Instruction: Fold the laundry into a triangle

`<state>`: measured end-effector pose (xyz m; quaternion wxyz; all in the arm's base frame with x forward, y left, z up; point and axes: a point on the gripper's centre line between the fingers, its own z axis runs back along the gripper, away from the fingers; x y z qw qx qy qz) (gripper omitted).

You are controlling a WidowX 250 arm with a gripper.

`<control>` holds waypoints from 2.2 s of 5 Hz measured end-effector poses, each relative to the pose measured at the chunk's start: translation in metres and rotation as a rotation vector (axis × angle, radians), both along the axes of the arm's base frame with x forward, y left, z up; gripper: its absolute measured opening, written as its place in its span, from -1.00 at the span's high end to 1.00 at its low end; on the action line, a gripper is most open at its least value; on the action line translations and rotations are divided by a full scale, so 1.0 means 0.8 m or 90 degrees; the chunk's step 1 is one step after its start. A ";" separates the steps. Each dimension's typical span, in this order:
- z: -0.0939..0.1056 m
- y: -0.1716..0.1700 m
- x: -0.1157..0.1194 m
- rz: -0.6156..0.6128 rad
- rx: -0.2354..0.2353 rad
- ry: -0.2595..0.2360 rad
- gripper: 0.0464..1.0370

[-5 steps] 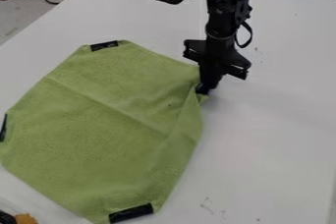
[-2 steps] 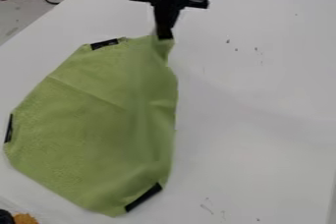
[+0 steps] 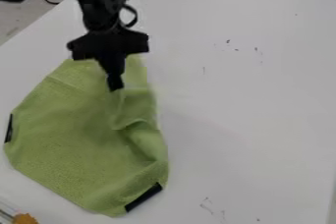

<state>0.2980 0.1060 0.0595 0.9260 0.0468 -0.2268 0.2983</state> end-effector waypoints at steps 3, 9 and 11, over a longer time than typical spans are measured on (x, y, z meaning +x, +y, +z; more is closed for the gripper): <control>-0.040 0.042 -0.078 0.092 -0.028 -0.016 0.91; 0.031 0.019 0.031 -0.283 0.080 0.122 -0.93; 0.031 0.018 0.031 -0.286 0.081 0.124 -0.93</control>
